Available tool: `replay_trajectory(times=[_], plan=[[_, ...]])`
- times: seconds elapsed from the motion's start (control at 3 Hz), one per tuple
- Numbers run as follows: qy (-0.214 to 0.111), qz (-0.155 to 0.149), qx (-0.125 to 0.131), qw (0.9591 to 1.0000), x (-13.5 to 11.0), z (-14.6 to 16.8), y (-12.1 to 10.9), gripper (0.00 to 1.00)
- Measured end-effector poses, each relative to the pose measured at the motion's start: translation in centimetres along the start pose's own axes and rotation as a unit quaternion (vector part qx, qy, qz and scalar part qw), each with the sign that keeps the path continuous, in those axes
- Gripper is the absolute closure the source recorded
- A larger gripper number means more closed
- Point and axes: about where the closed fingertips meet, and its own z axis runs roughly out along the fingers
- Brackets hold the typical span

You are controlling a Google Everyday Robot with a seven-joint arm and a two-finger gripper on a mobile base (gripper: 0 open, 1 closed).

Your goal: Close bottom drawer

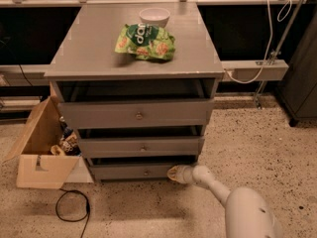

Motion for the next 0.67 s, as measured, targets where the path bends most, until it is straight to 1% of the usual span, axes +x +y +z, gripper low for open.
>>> replay_trajectory(times=[0.33,0.67], plan=[[-0.004,-0.008,0.012,0.9999,-0.78,-1.02,-0.91,1.00],[-0.004,-0.014,0.020,0.9997,-1.20,-1.57,-1.24,1.00]])
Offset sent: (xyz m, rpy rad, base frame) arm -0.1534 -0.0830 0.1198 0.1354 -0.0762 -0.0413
